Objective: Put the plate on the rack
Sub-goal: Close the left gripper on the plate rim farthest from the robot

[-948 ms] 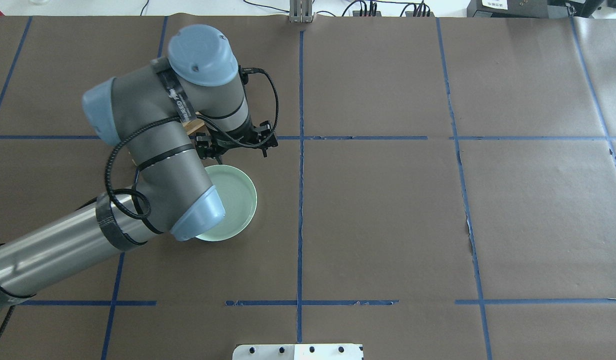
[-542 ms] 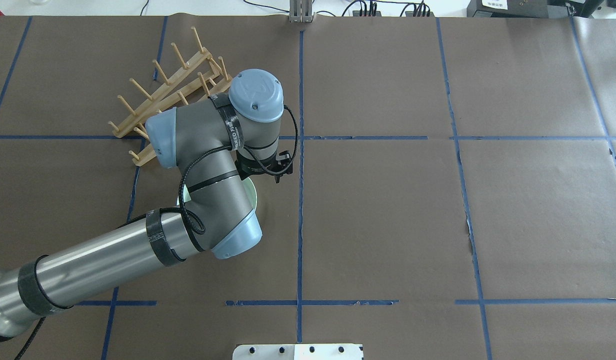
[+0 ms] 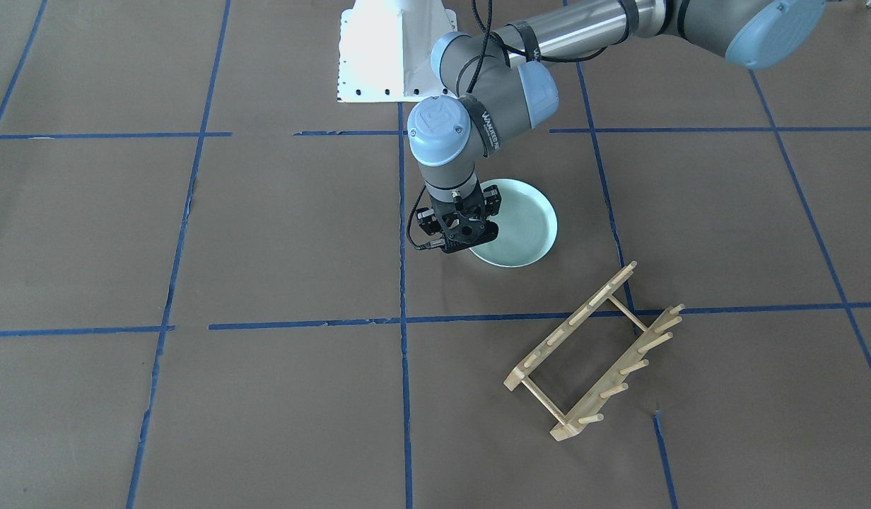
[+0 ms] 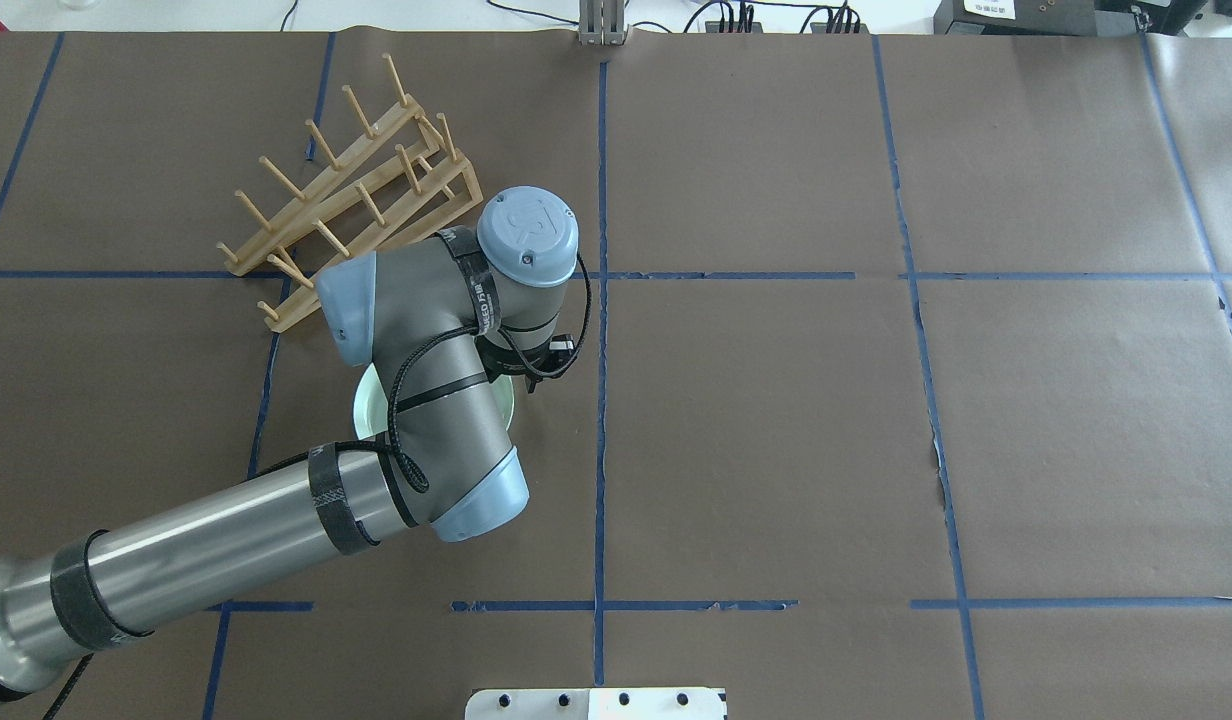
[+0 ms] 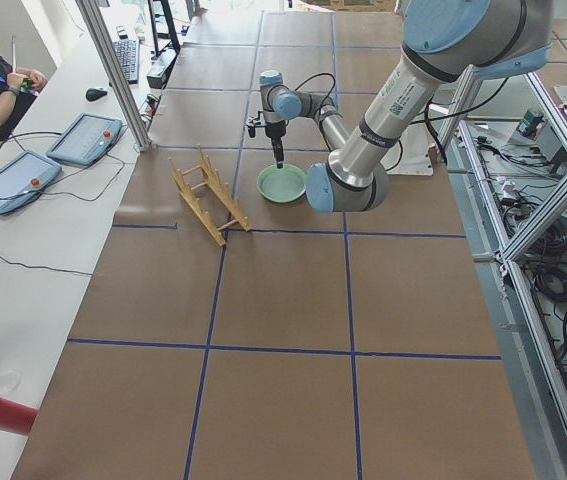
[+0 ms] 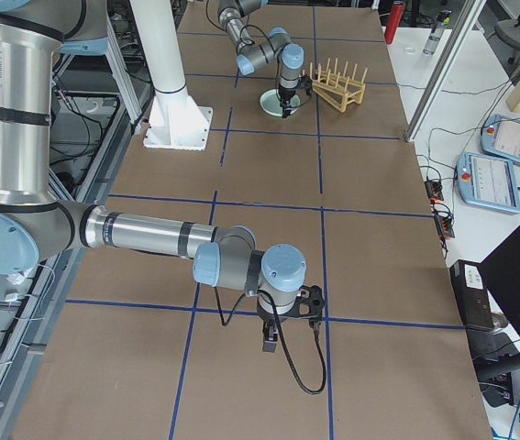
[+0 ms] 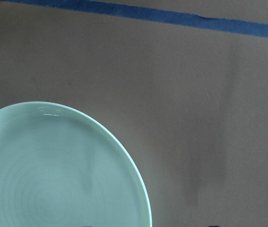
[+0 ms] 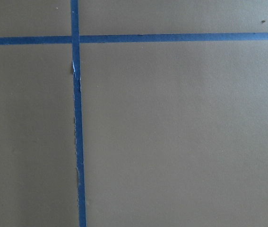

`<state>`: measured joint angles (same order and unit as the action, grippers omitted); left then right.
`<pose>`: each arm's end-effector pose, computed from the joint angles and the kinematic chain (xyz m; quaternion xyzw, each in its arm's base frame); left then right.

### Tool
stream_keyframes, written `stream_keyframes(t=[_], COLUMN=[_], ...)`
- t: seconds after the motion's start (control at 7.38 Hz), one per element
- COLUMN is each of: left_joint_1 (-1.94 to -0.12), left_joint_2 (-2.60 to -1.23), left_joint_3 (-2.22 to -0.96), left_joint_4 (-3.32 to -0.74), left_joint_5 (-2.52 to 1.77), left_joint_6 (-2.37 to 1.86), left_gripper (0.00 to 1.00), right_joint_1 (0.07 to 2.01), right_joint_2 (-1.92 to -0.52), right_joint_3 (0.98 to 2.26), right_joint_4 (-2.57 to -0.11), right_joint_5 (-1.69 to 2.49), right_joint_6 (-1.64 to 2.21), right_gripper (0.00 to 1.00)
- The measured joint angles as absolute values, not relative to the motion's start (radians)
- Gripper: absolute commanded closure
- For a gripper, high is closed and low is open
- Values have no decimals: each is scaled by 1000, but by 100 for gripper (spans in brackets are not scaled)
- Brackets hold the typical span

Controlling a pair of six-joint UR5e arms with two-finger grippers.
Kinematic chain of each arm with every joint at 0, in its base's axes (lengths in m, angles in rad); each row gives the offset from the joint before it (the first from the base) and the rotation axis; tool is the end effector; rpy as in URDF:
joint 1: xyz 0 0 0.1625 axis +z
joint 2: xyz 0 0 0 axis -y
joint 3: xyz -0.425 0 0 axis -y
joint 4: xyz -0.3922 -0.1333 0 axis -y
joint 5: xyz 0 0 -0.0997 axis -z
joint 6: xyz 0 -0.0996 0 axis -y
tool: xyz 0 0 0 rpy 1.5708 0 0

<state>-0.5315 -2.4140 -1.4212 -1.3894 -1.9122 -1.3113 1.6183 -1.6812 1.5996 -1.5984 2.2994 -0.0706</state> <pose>0.5975 -0.4672 0.2274 -0.0555 0.2937 -0.0866 0.9504 0.0876 -0.4314 0.7016 -0.0299 -0.3582 0.0087 0.9331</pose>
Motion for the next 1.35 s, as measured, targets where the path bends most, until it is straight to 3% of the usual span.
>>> stream_keyframes(t=[0.41, 1.08, 1.35], left_joint_1=[-531, -531, -531], left_joint_2=[-2407, -2398, -2392], left_joint_3=[-1421, -1422, -1423], left_joint_4=[-1390, -1391, -1393], left_joint_5=[-1914, -1915, -1916], left_joint_6=[-1310, -1307, -1306], left_gripper=[67, 71, 77], right_joint_1=[1617, 1617, 1618], right_joint_2=[-1681, -1681, -1681], right_joint_3=[1600, 1600, 1600], right_joint_4=[-1598, -1598, -1598], right_joint_5=[2299, 2299, 2299], right_joint_6=[-71, -71, -71], right_gripper=[0, 0, 0])
